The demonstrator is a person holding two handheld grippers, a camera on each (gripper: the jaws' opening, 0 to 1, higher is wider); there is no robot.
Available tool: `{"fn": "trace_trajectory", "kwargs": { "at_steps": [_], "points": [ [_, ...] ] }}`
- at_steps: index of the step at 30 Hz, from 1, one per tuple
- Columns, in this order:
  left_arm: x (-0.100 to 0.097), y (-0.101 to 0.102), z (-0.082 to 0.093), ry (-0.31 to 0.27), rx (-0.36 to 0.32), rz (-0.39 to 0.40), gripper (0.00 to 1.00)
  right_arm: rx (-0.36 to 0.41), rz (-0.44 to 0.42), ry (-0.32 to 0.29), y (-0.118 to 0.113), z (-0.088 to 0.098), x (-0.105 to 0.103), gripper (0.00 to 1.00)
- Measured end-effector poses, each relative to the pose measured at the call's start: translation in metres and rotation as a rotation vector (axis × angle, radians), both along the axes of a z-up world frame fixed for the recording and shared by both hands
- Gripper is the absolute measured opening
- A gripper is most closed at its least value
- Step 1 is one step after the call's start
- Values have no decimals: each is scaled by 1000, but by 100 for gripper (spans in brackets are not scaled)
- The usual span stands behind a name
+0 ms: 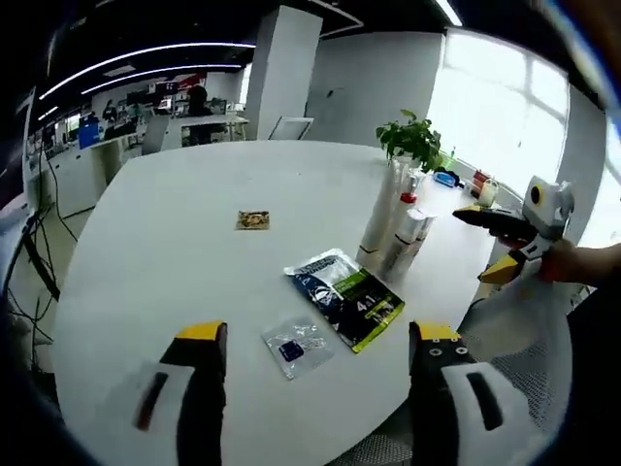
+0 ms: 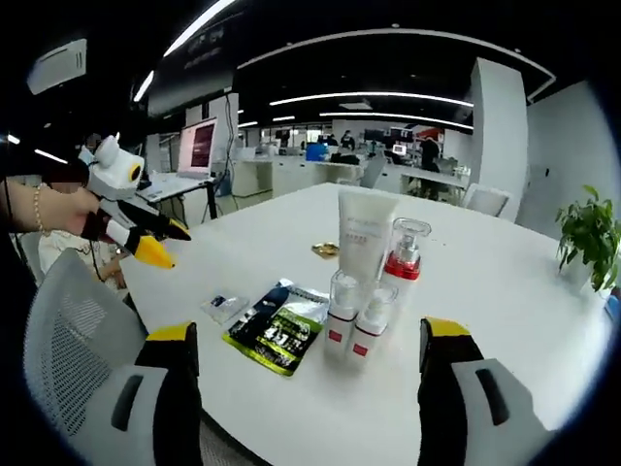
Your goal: Arrange the skincare products in the storage area until every visible bottle or jar stands upright without overlapping.
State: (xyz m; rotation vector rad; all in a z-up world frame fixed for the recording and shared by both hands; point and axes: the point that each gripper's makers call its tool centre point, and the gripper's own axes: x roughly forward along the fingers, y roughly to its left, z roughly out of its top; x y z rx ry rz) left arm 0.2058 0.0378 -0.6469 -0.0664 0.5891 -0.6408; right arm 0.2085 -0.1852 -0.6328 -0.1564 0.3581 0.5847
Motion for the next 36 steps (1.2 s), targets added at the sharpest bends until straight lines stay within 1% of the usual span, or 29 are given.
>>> {"fn": "trace_trajectory", "kwargs": {
  "at_steps": [1, 2, 4, 7, 10, 12, 14, 17, 22, 25, 28, 31, 33, 36],
  "points": [
    [-4, -4, 10, -13, -48, 13, 81, 2, -5, -3, -1, 1, 1, 96],
    [-6, -5, 16, -34, -64, 11, 84, 2, -10, -2, -1, 0, 0, 97],
    [-13, -3, 24, -47, -56, 20, 87, 1, -16, 3, -2, -1, 0, 98],
    [-17, 4, 28, -59, -58, 43, 91, 1, -21, -2, -3, 0, 0, 99],
    [-20, 17, 29, -58, -46, 74, 94, 10, -26, 0, -3, 0, 0, 99],
    [-22, 20, 32, -67, -52, 92, 98, 2, -26, 5, -4, -2, 0, 99],
    [-23, 22, 33, -72, -54, 108, 99, -4, -21, 8, -3, -2, -1, 100],
    [-26, 24, 30, -70, -50, 117, 99, -11, -14, 12, -2, -5, -2, 100],
    [-29, 25, 16, -55, -35, 128, 99, 3, -19, 28, -3, -8, -2, 100],
    [-31, 25, 8, -34, -34, 136, 99, 10, -29, 27, -5, -8, -2, 100],
    [-34, 25, -2, 3, -12, 137, 99, 7, -37, 32, -6, -10, -2, 100],
    [-33, 27, 0, 7, -4, 140, 99, -11, -28, 24, -4, -10, -3, 100],
    [-29, 27, 0, 18, -4, 138, 99, -21, -22, 22, -3, -10, -4, 100],
    [-22, 27, 1, 17, 13, 146, 99, -22, -23, 20, -3, -10, -4, 100]
  ]
}}
